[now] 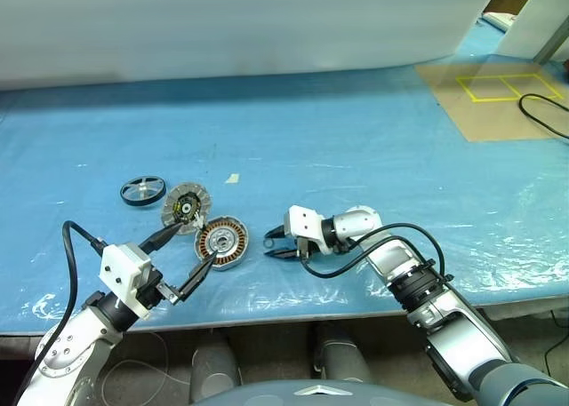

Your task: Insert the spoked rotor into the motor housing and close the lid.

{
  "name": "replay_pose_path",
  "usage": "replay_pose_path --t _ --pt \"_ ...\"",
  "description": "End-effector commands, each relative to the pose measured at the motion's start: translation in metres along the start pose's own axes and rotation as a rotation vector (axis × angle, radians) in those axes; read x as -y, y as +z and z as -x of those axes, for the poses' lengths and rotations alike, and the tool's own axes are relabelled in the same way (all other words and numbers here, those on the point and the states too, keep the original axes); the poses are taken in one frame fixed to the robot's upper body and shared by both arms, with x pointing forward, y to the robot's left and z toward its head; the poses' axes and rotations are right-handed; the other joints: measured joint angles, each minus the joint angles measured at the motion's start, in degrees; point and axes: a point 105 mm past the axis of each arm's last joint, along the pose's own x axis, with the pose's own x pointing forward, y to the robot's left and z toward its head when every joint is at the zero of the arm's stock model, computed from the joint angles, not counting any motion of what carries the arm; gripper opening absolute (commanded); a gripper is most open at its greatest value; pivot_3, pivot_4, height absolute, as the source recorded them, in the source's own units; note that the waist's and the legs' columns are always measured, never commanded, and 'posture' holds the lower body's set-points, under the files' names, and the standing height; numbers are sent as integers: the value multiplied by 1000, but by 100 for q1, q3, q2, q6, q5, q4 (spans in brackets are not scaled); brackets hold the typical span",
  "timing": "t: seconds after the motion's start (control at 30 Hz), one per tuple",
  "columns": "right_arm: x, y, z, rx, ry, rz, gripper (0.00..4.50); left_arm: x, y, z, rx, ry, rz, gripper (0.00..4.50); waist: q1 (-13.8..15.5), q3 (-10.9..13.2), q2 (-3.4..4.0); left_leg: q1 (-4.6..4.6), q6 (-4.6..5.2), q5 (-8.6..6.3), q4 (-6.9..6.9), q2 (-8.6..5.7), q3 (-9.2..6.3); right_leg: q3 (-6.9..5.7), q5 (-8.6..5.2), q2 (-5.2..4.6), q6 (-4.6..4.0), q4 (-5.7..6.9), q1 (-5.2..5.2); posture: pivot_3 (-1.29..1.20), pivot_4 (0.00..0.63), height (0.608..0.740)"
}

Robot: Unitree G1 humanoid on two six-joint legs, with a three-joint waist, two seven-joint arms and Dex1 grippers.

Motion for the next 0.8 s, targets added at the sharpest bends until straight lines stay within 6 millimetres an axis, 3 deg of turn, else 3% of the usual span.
replay_pose_path --t 0.03,0.57,0.6,0.7,0.8 --pt "2 -8 3 -41 -7 -7 574 -1 12 3 32 8 -41 4500 -1 0 0 0 0 0 0 0 0 0 0 0 0 0 0 0 150 740" --pt "5 -4 2 -7 -9 -42 576 0 10 4 31 19 -36 4500 -12 0 0 0 0 0 0 0 0 0 0 0 0 -1 0 0 150 740" --pt "5 -3 3 -3 -8 -44 1288 0 10 4 32 20 -36 4500 -12 0 0 0 0 0 0 0 0 0 0 0 0 -1 0 0 150 740" --pt "6 -4 4 -7 -8 -44 2213 0 9 5 31 22 -35 4500 -12 0 0 0 0 0 0 0 0 0 0 0 0 -1 0 0 150 740" --pt "5 -7 6 -13 -1 -47 2213 1 8 5 29 24 -33 4500 -15 0 0 -1 0 0 0 0 0 0 0 0 0 -2 0 0 150 740"
